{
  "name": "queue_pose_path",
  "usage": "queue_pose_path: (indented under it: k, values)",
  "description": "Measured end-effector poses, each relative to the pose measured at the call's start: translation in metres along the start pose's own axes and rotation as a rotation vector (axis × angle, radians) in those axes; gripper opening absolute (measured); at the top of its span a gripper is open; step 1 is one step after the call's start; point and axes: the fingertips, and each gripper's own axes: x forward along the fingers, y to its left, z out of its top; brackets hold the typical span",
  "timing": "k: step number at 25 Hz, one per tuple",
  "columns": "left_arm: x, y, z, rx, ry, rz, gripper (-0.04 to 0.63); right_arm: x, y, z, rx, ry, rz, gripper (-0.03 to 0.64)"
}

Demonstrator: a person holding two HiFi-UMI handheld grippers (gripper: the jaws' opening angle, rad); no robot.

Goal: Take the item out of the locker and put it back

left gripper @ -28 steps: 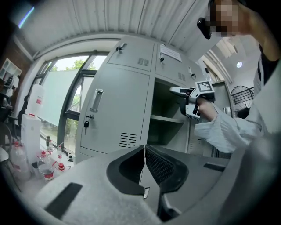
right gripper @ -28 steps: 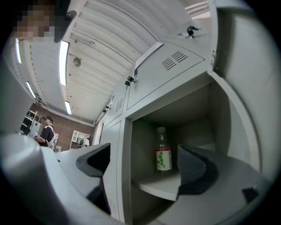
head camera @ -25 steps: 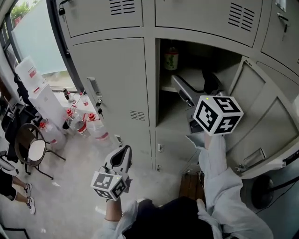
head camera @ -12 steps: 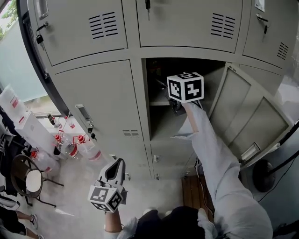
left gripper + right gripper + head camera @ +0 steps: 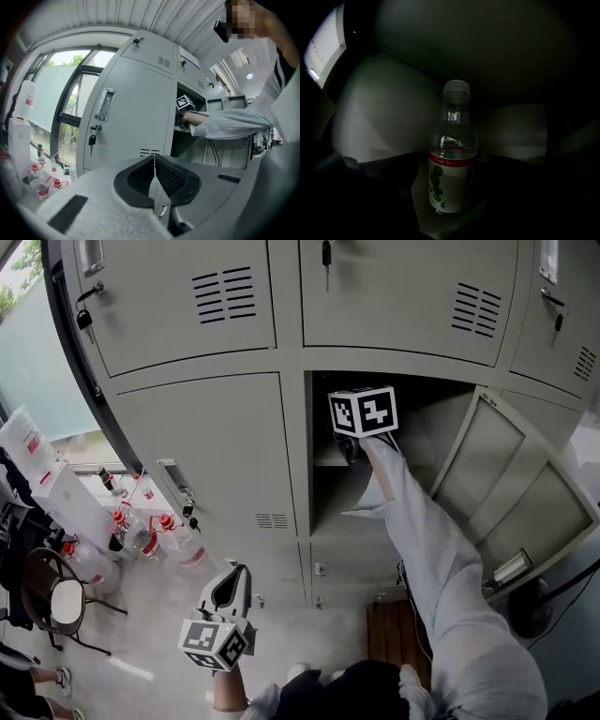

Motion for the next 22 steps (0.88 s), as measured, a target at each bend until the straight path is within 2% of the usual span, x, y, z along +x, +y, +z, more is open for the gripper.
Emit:
queue_pose_path:
  k: [3, 4, 6, 17, 22]
  values:
    - [0.006, 0.000, -0.001, -0.004, 0.003, -0.007, 0.014, 0.002, -0.002, -0.001, 0.008, 0.003, -0.009, 0.432]
    - [0.008, -0.001, -0.001, -0.004, 0.003, -0.012, 0.014, 0.003, -0.003, -0.002, 0.020, 0.008, -0.005, 0.407]
    - [0.010, -0.004, -0.001, -0.004, 0.003, -0.023, 0.014, 0.005, -0.004, -0.004, 0.045, 0.015, 0.001, 0.304]
    - [0.010, -0.008, -0.005, -0.002, 0.019, -0.064, 0.014, -0.006, -0.003, -0.005, 0.079, 0.012, 0.007, 0.301]
    - [0.014, -0.011, -0.007, -0.009, 0.018, -0.103, 0.014, -0.025, 0.002, 0.010, 0.245, -0.037, 0.073, 0.301]
